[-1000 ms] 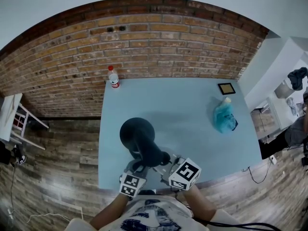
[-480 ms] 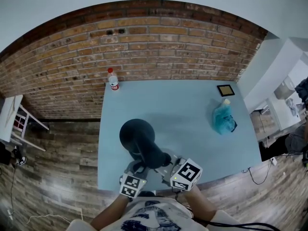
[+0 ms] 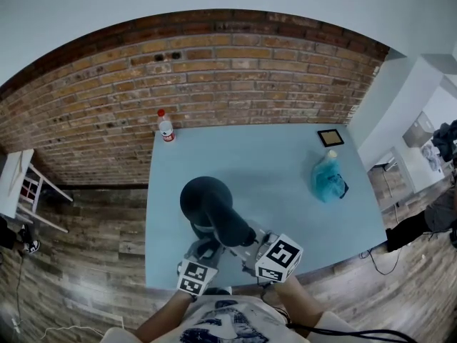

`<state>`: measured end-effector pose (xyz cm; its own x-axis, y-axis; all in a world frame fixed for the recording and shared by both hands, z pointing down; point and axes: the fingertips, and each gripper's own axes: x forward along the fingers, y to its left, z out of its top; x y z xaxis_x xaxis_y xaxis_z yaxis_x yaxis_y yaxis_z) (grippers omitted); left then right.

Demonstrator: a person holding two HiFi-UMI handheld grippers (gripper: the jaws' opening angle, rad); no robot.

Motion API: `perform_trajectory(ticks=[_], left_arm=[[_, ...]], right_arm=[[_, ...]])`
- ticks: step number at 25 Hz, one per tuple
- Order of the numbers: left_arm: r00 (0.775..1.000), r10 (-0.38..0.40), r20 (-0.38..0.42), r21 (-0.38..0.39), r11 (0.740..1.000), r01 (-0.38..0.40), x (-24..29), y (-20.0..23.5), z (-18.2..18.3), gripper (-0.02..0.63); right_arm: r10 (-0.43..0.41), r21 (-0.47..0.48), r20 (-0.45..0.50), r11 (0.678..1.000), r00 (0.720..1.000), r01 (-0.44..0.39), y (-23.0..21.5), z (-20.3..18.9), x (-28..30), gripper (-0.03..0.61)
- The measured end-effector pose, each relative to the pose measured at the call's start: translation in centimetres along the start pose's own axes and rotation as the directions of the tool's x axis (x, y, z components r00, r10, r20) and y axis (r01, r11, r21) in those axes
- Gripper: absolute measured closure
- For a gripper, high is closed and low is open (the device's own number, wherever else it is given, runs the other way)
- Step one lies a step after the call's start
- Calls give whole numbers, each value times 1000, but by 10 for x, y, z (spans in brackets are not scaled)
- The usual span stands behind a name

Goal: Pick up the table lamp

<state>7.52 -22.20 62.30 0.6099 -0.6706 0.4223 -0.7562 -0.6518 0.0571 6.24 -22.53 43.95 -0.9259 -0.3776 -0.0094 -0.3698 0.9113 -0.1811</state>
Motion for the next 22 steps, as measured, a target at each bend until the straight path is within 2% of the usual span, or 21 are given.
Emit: perform_trajectory(ticks=[22], left_arm=[[996,15,89,65,998,-20,2,28,52,575]], right_arm=[[14,-107,48,994,999,-8,-8,52,14,540]])
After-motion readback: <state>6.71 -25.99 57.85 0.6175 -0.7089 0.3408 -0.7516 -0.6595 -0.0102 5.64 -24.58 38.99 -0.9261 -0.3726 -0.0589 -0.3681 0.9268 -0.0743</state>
